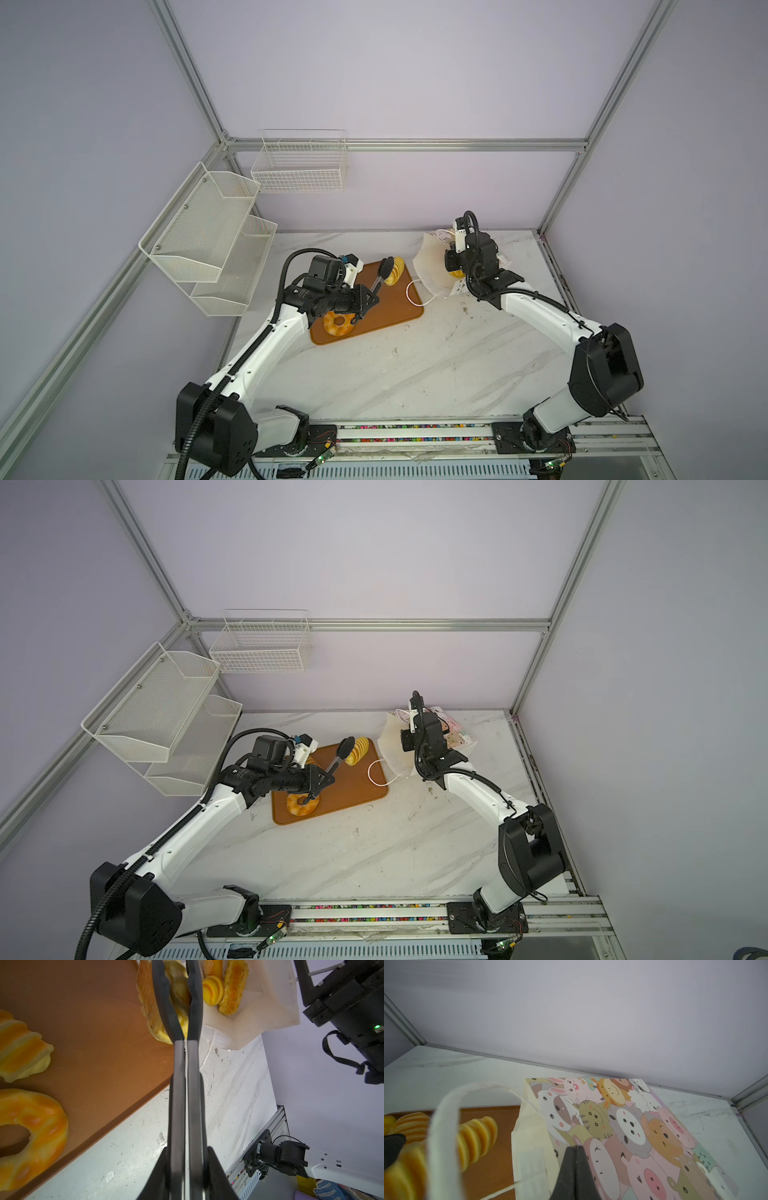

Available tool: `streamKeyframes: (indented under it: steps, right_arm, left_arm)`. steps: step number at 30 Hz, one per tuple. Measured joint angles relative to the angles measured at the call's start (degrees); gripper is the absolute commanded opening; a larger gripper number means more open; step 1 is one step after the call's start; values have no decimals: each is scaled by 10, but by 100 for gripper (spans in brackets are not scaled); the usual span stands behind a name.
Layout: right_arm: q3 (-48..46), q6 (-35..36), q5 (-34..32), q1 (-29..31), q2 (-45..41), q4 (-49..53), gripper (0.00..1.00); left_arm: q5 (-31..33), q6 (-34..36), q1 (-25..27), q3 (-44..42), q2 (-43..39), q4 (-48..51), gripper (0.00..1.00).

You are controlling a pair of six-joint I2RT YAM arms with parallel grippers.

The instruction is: Take the fake bread out of the paper bag

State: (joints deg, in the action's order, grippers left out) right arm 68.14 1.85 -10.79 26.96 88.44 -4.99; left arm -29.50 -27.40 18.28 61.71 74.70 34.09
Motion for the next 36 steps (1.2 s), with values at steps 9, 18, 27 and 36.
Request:
streamKeyframes:
  steps: [9, 18, 27, 36]
  right_arm:
    - [48, 7, 3, -6, -56, 60, 0]
    - [49, 29, 6, -6, -114, 92, 0]
    - [30, 30, 9, -7, -119, 105, 0]
    - [30, 41, 0, -9, -119, 109, 0]
  left_arm:
    - [-35, -22, -31, -30, 133, -107, 0]
    - [-50, -12, -97, -33, 162, -119, 0]
    - [-46, 46, -128, -25, 222, -67, 0]
    - [-22, 80, -131, 40, 239, -19, 0]
